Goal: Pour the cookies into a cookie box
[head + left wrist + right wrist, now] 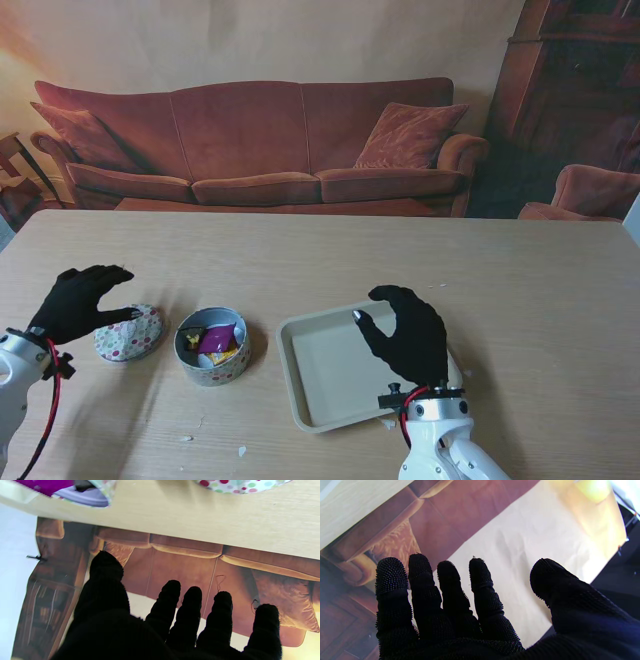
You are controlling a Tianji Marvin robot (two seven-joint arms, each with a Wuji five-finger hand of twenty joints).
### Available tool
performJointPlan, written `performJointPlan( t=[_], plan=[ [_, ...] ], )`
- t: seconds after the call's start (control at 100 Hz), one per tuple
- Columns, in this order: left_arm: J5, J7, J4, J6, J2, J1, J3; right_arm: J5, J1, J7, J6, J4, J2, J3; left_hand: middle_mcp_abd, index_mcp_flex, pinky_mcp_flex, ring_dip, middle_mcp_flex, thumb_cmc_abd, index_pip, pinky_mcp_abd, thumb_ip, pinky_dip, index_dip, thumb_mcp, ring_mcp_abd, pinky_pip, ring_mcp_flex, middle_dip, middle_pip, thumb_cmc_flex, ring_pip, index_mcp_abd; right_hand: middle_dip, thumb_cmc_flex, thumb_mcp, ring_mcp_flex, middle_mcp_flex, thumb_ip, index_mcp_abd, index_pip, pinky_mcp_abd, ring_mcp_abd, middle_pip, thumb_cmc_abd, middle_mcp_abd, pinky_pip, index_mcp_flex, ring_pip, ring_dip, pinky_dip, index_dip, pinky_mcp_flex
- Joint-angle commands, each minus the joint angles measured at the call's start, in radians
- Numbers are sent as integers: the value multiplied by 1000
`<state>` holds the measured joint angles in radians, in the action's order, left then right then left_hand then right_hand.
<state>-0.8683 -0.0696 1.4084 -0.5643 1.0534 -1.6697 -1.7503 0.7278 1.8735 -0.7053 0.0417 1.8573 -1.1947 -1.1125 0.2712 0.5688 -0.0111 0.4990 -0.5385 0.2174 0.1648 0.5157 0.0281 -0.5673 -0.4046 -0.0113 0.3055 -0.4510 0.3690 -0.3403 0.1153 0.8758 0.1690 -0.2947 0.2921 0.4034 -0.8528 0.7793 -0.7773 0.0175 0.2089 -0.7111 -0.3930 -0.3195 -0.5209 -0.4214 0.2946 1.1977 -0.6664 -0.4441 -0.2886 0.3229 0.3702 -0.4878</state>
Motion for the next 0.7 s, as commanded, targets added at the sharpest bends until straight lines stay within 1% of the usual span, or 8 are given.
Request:
performJointPlan(
  t=[0.0,0.05,0.12,0.19,0.38,0.5,0.59,0.69],
  plan=[
    [-35,20,-24,15,-8,34,22,-4,16,21,-17,-2,-18,19,-15,-35,16,-10,37,11,-8,-17,-1,-15,8,22,-21,14,-40,-5,10,-19,-7,7,0,19,-22,11,-23,-2,-16,57,5,10,0,25,-11,0,-30,-31,-7,14,10,-1],
    [-44,46,-45,34,-15,59,41,-2,20,24,-27,0,-17,26,-22,-49,20,-13,54,5,-12,-23,-2,-17,9,22,-28,19,-54,-4,8,-26,-14,15,-1,19,-22,11,-26,-2,-17,60,5,11,1,29,-13,0,-31,-31,-7,15,13,-1],
    [-54,79,-75,62,-24,92,69,7,25,25,-35,4,-14,33,-27,-84,49,-32,109,-9,-23,-51,-4,-8,13,22,-49,63,-115,10,-8,-37,-46,22,-1,19,-21,18,-30,-3,-20,63,5,9,1,32,-14,0,-36,-32,-6,15,18,0],
    [-57,108,-104,89,-30,121,96,13,28,20,-43,7,-13,39,-30,-105,54,-45,134,-5,-32,-56,-5,-6,18,23,-60,89,-142,24,-19,-44,-62,30,-2,21,-22,23,-34,-4,-22,66,5,10,2,36,-18,0,-39,-32,-6,15,22,-1],
    [-46,258,-159,155,-53,182,152,7,37,13,-65,12,-15,43,-62,-206,71,-77,242,-16,-65,-94,-12,-21,30,27,-103,158,-232,42,-38,-87,-93,52,-3,23,-23,26,-39,-6,-24,71,5,13,3,44,-18,-3,-45,-32,-5,14,33,-1],
    [-15,318,-184,186,-58,202,176,0,39,10,-76,10,-16,44,-70,-253,77,-87,298,17,-83,-87,-15,-23,35,31,-109,186,-275,47,-53,-104,-106,62,-4,25,-23,23,-40,-7,-25,75,7,12,4,49,-18,-11,-46,-30,-4,11,39,5],
    [-18,352,-197,187,-65,213,189,2,39,8,-84,6,-16,43,-75,-287,64,-99,334,41,-94,-86,-20,-40,38,21,-116,220,-301,50,-61,-125,-107,66,-4,25,-22,24,-38,-7,-26,79,8,15,5,52,-20,-15,-45,-31,-4,9,43,7],
    [-34,351,-217,183,-69,225,207,2,40,8,-91,4,-15,42,-74,-301,61,-101,350,55,-99,-89,-20,-45,40,21,-119,224,-307,50,-66,-127,-106,70,-4,24,-20,24,-37,-8,-27,81,9,16,6,56,-21,-18,-46,-30,-4,8,47,11]
  ],
)
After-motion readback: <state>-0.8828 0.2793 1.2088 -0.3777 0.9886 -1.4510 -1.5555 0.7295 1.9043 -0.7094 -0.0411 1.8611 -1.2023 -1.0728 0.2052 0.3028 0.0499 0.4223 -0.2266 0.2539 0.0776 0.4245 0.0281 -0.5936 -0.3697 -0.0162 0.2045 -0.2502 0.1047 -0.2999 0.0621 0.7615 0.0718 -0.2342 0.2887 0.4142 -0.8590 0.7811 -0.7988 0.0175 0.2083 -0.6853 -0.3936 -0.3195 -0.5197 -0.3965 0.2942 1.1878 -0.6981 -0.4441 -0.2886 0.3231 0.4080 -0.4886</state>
